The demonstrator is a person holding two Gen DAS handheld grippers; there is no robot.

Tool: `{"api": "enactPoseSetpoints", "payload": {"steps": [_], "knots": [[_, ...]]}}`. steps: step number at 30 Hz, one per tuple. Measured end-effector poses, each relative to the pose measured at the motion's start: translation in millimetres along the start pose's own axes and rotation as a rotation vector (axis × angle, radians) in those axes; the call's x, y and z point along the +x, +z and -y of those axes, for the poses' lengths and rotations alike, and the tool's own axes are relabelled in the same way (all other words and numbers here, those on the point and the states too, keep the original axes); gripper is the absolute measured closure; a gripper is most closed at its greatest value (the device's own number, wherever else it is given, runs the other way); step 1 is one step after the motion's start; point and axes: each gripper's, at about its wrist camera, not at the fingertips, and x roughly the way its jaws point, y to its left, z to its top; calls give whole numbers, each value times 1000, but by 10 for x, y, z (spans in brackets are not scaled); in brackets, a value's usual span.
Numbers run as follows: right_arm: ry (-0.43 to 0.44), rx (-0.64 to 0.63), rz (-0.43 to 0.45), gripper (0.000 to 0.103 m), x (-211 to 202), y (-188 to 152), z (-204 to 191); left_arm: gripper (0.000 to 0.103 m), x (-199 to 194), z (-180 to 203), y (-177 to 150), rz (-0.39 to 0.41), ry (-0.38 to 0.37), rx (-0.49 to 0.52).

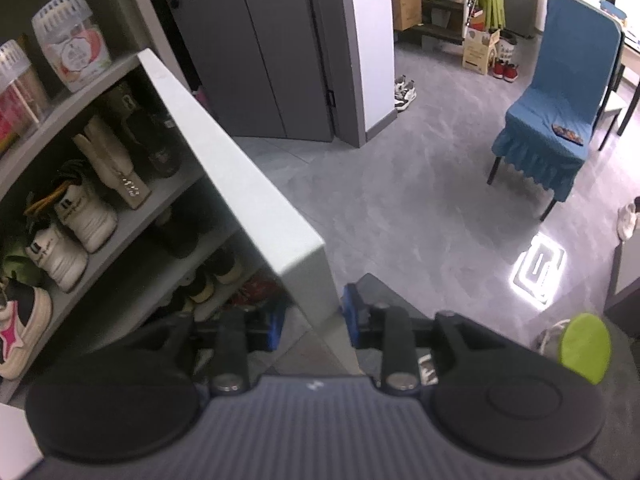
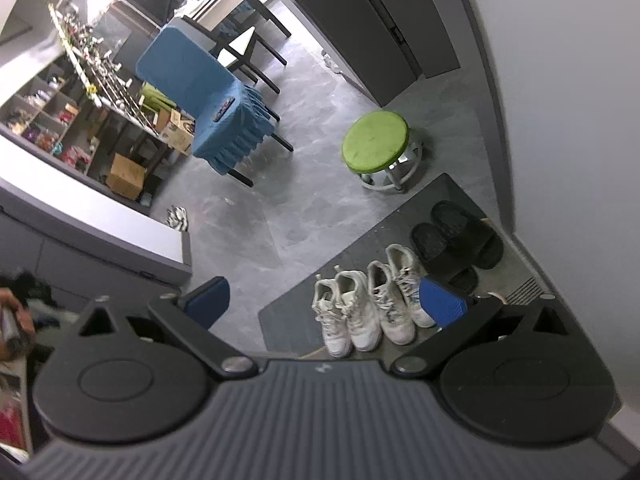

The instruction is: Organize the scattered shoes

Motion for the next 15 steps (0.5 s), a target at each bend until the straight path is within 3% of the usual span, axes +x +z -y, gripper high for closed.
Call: {"api": "enactPoseSetpoints", "payload": {"steps": [8,13,15], "knots": [[-64,-128,-93,0,-39,-157,-17,67,-123,10,-5,102,-88,45],[-81,-205,-208,0,93,-281,-49,65,-134,-244,-486,128,-101,82],[-84,-296,-258,0,194,-336,-104,62,-133,-353,-688,136,-107,96]]}}
